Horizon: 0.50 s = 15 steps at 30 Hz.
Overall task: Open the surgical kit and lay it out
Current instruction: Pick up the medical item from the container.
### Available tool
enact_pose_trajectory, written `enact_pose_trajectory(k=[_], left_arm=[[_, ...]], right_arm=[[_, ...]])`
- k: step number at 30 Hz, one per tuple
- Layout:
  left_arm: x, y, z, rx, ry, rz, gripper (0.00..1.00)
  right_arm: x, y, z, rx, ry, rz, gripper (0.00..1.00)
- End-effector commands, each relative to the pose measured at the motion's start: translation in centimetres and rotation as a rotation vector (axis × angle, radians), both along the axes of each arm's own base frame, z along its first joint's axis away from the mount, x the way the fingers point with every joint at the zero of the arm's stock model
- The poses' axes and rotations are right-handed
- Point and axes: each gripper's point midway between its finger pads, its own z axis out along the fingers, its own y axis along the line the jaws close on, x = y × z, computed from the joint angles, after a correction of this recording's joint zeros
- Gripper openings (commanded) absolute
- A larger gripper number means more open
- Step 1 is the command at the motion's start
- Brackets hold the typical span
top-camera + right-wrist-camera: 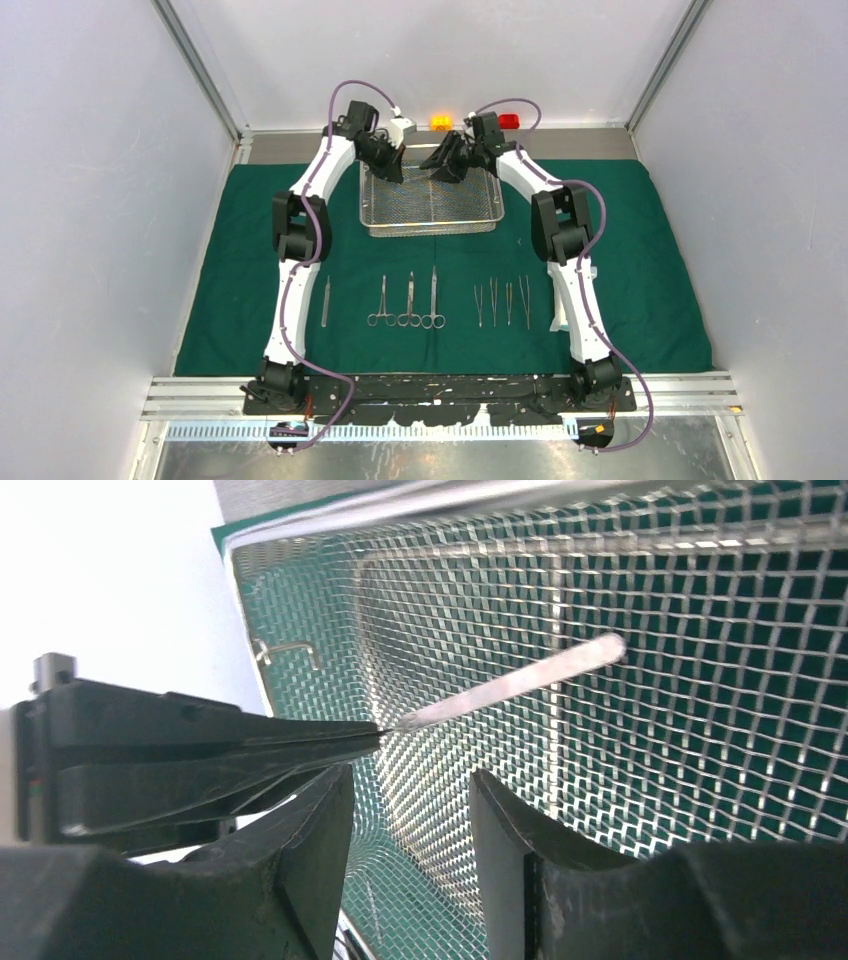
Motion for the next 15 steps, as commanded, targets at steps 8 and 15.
enact_pose_trajectory(k=[8, 15], left_arm=[[0.2, -0.8, 3.3, -0.026, -0.065, -0.002, 0.0], [0.1, -0.9, 3.3, -0.024, -0.065, -0.005, 0.0]], right_arm=[[0.0, 1.3, -1.1, 0.053, 0.044, -0.024, 0.5], [-0.3, 1.4, -1.7, 0.05, 0.06, -0.029, 0.48]])
